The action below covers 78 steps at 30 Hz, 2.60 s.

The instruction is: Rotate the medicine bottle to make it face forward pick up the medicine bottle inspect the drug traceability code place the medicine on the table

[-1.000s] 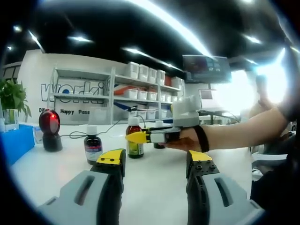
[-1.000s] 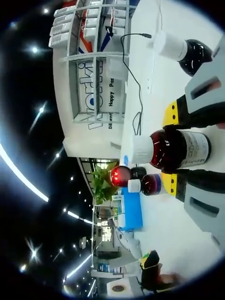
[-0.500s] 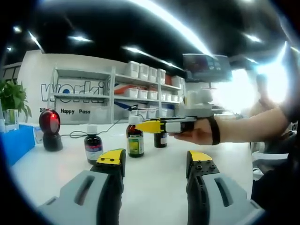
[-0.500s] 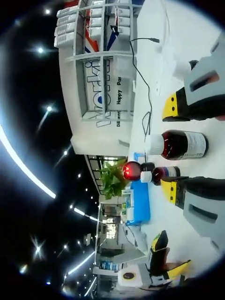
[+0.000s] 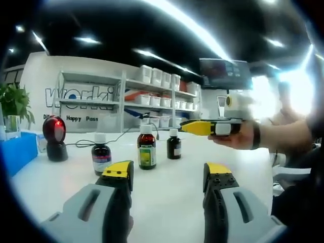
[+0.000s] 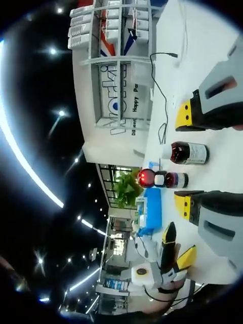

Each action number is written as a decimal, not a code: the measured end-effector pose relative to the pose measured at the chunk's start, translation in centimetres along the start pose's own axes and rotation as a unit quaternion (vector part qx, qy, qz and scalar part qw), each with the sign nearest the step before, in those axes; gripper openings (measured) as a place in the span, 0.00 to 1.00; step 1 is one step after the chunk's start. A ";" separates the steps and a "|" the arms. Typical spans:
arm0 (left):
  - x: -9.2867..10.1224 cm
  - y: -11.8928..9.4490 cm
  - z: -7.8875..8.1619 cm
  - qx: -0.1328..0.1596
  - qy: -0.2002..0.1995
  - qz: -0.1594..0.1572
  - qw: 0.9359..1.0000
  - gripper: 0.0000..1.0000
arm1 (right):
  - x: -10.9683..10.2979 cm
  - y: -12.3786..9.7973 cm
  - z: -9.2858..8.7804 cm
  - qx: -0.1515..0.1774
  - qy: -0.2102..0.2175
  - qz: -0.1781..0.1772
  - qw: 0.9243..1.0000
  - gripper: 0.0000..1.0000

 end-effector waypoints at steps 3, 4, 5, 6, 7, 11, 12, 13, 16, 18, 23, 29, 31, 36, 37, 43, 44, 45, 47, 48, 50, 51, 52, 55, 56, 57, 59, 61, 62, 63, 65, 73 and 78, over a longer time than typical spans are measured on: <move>-0.1 0.0 0.0 -0.002 -0.001 0.003 1.000 0.47 | -0.3 -0.5 -0.2 -0.001 0.003 -0.002 1.000 0.42; -0.2 -0.1 0.0 -0.001 -0.002 0.005 1.000 0.47 | 0.0 -0.9 -0.5 -0.002 0.005 -0.004 1.000 0.42; -0.3 -0.2 0.1 0.002 -0.019 0.011 1.000 0.46 | 0.1 -1.2 -0.7 -0.001 0.009 -0.004 1.000 0.42; -0.4 -0.3 0.2 0.006 -0.033 0.010 0.999 0.45 | 0.3 -1.5 -0.9 -0.002 0.014 -0.007 1.000 0.42; -0.5 -0.3 0.2 0.002 -0.036 0.009 0.999 0.45 | 0.5 -1.8 -1.1 -0.004 0.016 -0.008 1.000 0.42; -1.2 -0.8 0.3 -0.015 -0.016 0.017 1.000 0.46 | 1.2 -2.9 -2.4 -0.010 0.029 -0.012 0.999 0.42; -1.4 -1.2 0.7 -0.014 -0.003 0.017 1.000 0.46 | 1.4 -3.2 -2.7 -0.010 0.033 -0.013 0.999 0.42; -1.5 -1.5 0.9 -0.013 -0.007 0.015 1.000 0.45 | 1.5 -3.4 -3.1 -0.012 0.038 -0.014 0.999 0.41; -2.2 -2.4 1.6 -0.001 0.004 0.013 1.000 0.42 | 1.7 -3.8 -4.1 -0.017 0.045 -0.015 0.999 0.41; -3.1 -2.6 1.1 -0.007 0.004 0.015 1.000 0.42 | 1.4 -3.9 -4.1 -0.024 0.029 -0.010 0.999 0.42; -4.1 -2.7 -0.2 -0.017 -0.003 0.024 1.000 0.44 | 0.4 -4.2 -4.1 -0.017 0.012 0.013 1.000 0.41; -4.5 -2.9 -0.4 -0.024 0.007 0.043 0.999 0.47 | -0.2 -4.1 -3.9 -0.011 -0.003 0.012 1.000 0.39; -4.9 -3.2 -0.2 -0.014 -0.001 0.051 0.999 0.47 | -0.1 -4.1 -3.8 -0.011 -0.004 0.009 1.000 0.38; -5.0 -3.3 0.0 -0.005 -0.002 0.056 0.998 0.47 | -0.2 -4.1 -3.8 -0.011 0.007 0.015 1.000 0.37; -5.0 -3.2 0.0 -0.007 0.003 0.056 0.998 0.47 | -0.2 -4.1 -3.8 -0.010 0.009 0.015 1.000 0.37; -5.1 -3.3 0.0 -0.007 0.004 0.060 0.998 0.47 | 0.2 -4.2 -3.7 -0.006 0.019 0.008 1.000 0.35; -5.1 -3.3 0.0 -0.007 0.004 0.062 0.998 0.47 | 0.2 -4.2 -3.7 -0.007 0.019 0.009 1.000 0.35; -5.2 -3.3 0.0 -0.007 0.005 0.062 0.998 0.47 | 0.2 -4.2 -3.7 -0.008 0.018 0.009 1.000 0.35; -5.2 -3.3 0.0 -0.009 0.006 0.064 0.998 0.47 | 0.1 -4.2 -3.7 -0.008 0.016 0.009 1.000 0.35; -5.2 -3.3 0.0 -0.009 0.005 0.064 0.998 0.47 | 0.1 -4.2 -3.7 -0.007 0.017 0.008 1.000 0.35; -5.2 -3.3 0.0 -0.008 0.003 0.064 0.998 0.47 | 0.2 -4.2 -3.7 -0.007 0.018 0.006 1.000 0.35; -5.2 -3.3 0.0 -0.007 0.003 0.063 0.998 0.47 | 0.2 -4.2 -3.7 -0.008 0.017 0.006 1.000 0.35; -5.2 -3.4 0.1 -0.006 0.004 0.065 0.998 0.48 | 0.1 -4.2 -3.7 -0.010 0.014 0.006 1.000 0.35; -5.6 -3.5 0.1 -0.007 0.003 0.075 0.997 0.49 | 0.0 -4.2 -3.8 -0.011 0.010 0.008 1.000 0.35; -5.7 -3.5 0.1 -0.007 0.001 0.078 0.997 0.49 | 0.0 -4.2 -3.8 -0.011 0.011 0.008 1.000 0.35; -5.9 -3.6 0.1 -0.007 -0.002 0.080 0.997 0.49 | 0.1 -4.2 -3.8 -0.010 0.012 0.008 1.000 0.35; -6.1 -3.6 0.1 -0.006 -0.008 0.083 0.996 0.49 | 0.3 -4.2 -3.6 -0.007 0.020 0.006 1.000 0.34; -6.2 -3.5 -0.1 -0.011 -0.013 0.086 0.996 0.49 | 0.4 -4.2 -3.6 -0.006 0.022 0.005 1.000 0.34; -6.3 -3.3 -0.2 -0.017 -0.018 0.086 0.996 0.49 | 0.4 -4.2 -3.6 -0.006 0.023 0.005 1.000 0.34; -6.4 -3.2 -0.2 -0.019 -0.019 0.086 0.996 0.49 | 0.4 -4.2 -3.7 -0.007 0.022 0.004 1.000 0.34; -6.7 -2.9 -0.2 -0.023 -0.022 0.083 0.996 0.50 | 0.3 -4.2 -3.7 -0.009 0.015 0.002 1.000 0.33; -9.1 -0.8 -0.4 -0.057 0.008 0.070 0.996 0.51 | 0.4 -4.2 -3.7 -0.007 0.020 0.003 1.000 0.33; -11.2 0.5 -0.5 -0.055 0.012 0.061 0.997 0.51 | 0.3 -4.1 -3.8 -0.009 0.012 0.001 1.000 0.33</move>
Point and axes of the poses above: the point that each gripper's makers call its tool centre point, and the gripper's own axes: y roughly forward along the fingers, x roughly to its right, z roughly out of its top, the point moved 5 cm from there along -y, roughly backward along the fingers, and after that the axes turned 8 degrees about -z, right-handed, at the moved point
